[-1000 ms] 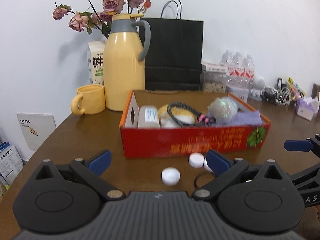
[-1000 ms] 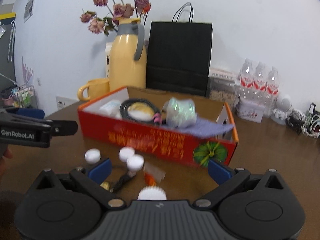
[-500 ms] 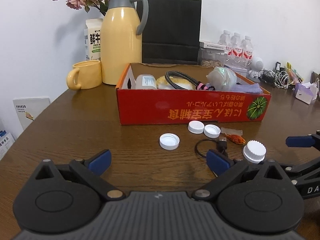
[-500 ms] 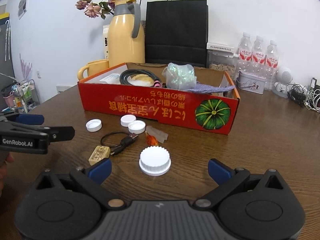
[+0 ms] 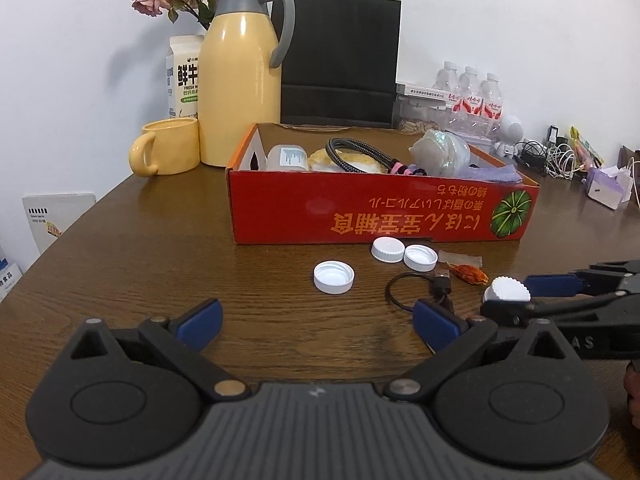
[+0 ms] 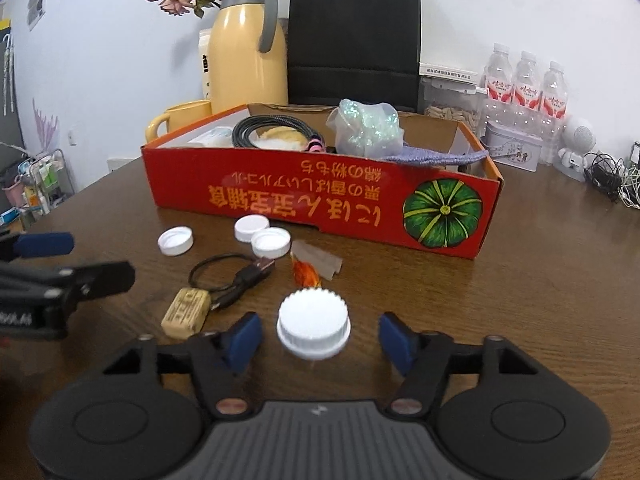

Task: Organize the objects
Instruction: 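Grasp the large white ribbed cap with the right gripper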

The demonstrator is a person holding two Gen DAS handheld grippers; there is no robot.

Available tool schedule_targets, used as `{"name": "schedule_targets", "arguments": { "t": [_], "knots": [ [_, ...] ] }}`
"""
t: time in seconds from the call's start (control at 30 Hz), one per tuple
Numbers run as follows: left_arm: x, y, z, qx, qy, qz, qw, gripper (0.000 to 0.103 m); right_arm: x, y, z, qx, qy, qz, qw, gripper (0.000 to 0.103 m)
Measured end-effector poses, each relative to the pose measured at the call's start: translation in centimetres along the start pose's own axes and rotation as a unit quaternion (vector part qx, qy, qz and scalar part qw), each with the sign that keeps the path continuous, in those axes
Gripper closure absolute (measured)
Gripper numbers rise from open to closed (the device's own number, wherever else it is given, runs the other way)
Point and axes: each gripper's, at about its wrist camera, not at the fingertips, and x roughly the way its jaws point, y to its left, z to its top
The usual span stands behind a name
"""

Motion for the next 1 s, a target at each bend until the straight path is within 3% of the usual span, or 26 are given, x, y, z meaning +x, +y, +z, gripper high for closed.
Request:
{"name": "schedule_targets", "arguments": {
  "t": [0.07, 0.37, 0.7, 1.0],
  "knots": [
    [0.1, 0.1, 0.0, -0.003, 0.003, 0.000, 1.0000, 0.000, 0.2, 0.1, 0.2, -0.001, -0.004, 0.001, 1.000, 0.064],
    [0.4, 0.3, 0.0, -0.012, 0.012, -0.002, 0.9999, 0.000, -0.3, -0.1, 0.2, 0.006, -0.024, -0.004, 1.000, 0.064],
    [0.6, 0.4, 0.0, -0.018, 0.021, 0.002, 0.9996, 0.000, -2.8, 0.4, -0.3, -0.005, -0.101, -0.032, 0.994, 0.064],
    [0.8, 0.5, 0.0, -0.020, 0.027, 0.004, 0.9994, 0.000, -3.3, 0.2, -0.3, -0.004, -0.112, -0.031, 0.993, 0.064]
  ]
}}
